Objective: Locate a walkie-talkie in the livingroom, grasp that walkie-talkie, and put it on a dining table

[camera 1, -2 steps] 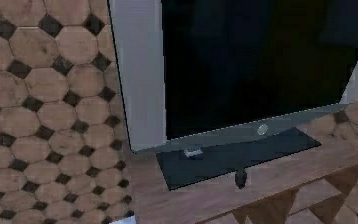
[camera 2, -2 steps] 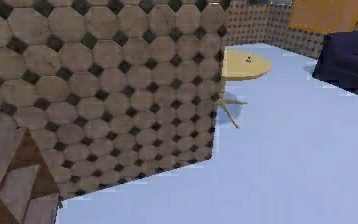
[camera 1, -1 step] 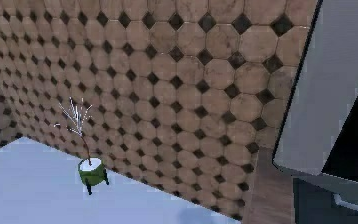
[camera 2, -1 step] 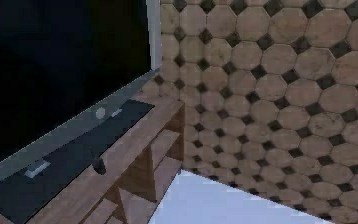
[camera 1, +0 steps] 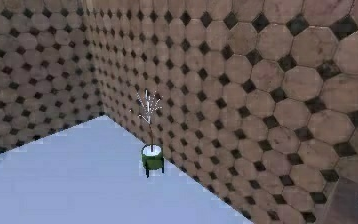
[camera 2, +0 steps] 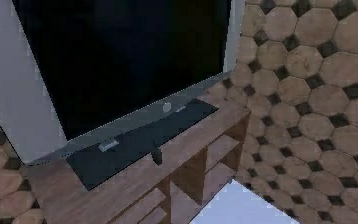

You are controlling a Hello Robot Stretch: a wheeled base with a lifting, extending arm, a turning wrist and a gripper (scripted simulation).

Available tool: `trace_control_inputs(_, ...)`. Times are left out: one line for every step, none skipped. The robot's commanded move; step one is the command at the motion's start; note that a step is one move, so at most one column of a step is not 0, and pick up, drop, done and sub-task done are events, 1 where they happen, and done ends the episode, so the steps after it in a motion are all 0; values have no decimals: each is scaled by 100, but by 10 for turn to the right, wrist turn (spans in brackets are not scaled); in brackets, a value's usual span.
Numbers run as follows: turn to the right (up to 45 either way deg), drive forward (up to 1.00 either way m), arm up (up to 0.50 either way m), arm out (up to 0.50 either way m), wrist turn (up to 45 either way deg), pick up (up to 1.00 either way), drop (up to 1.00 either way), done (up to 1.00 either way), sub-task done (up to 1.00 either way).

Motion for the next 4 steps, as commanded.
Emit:
trace_control_inputs(-30,0,0,0,0,0,0,0,0)
trace_control_inputs(450,0,0,0,0,0,0,0,0)
trace_control_inputs(450,0,0,0,0,0,0,0,0)
trace_control_inputs(180,0,0,0,0,0,0,0,0)
